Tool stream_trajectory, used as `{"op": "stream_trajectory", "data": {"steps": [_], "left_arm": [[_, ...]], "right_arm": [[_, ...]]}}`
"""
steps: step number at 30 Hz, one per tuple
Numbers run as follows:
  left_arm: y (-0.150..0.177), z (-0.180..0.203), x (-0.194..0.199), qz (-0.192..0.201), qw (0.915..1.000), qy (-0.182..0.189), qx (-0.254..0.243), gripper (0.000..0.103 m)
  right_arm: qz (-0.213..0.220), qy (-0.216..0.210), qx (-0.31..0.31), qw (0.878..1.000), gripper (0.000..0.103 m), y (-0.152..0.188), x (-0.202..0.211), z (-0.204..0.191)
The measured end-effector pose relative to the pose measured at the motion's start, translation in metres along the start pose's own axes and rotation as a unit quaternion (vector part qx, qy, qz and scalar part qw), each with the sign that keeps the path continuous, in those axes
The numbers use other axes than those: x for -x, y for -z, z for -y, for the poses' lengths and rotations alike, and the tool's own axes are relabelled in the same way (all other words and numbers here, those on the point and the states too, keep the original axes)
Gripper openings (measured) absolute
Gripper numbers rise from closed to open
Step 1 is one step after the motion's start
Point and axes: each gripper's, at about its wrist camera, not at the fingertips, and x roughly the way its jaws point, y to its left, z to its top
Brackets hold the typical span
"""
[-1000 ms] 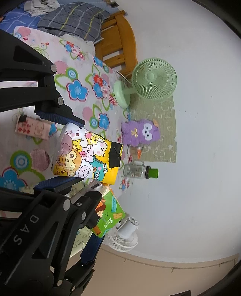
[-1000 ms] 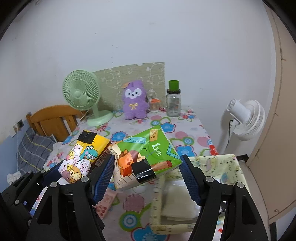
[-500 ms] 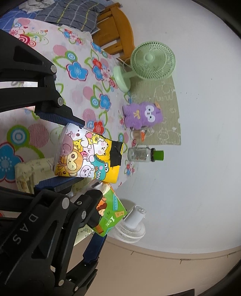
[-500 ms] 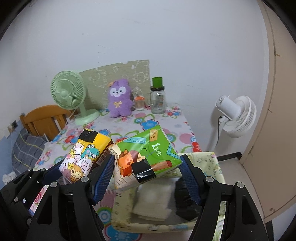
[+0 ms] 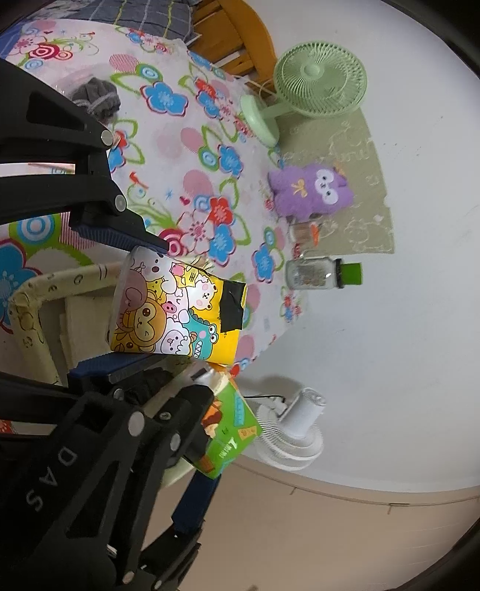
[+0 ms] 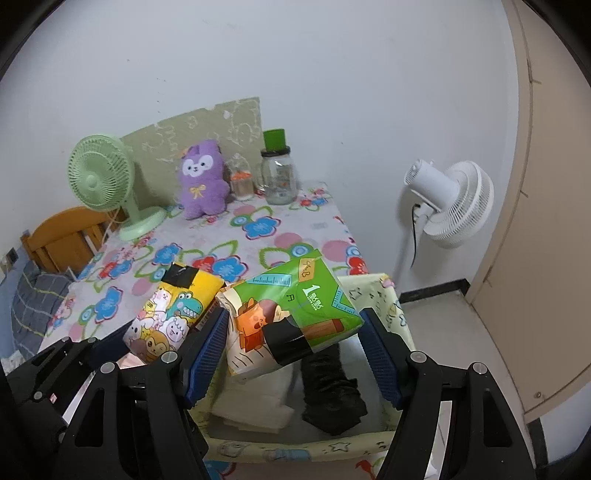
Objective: Organize soft objects
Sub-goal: 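Carry the yellow bag with the left tool while the right tool carries the green bag over the box, then open the left tool over the box while the right tool releases the green bag into it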
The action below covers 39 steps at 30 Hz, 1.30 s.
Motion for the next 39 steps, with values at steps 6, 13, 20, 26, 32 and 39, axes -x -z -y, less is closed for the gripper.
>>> {"op": "stream_trajectory", "data": {"steps": [6, 13, 20, 26, 32, 39], "left_arm": [[0.003, 0.009, -0.017, -0.018, 0.9998, -0.003, -0.012, 0.051], [0.003, 0.022, -0.026, -0.036, 0.9989, 0.011, -0.027, 0.068], [0.002, 0.030, -0.029, -0.037, 0.9983, 0.012, -0.042, 0.085], [0.001, 0.030, -0.029, -0.042, 0.9981, 0.016, -0.041, 0.089], [-0.001, 0.025, -0.021, -0.038, 0.9986, 0.016, -0.033, 0.094], [-0.002, 0.021, -0.002, -0.018, 0.9991, 0.011, -0.037, 0.095]], "right_arm": [[-0.018, 0.005, -0.010, 1.000, 0.074, 0.006, -0.017, 0.012], [-0.032, 0.005, -0.013, 0.999, 0.074, 0.007, -0.027, 0.018], [-0.047, 0.005, -0.019, 0.999, 0.079, 0.007, -0.036, 0.022], [-0.058, 0.001, -0.020, 0.998, 0.089, 0.009, -0.037, 0.022], [-0.044, 0.010, -0.022, 0.999, 0.092, 0.010, -0.026, 0.020], [-0.024, 0.008, -0.024, 0.999, 0.092, 0.008, -0.008, 0.013]]}}
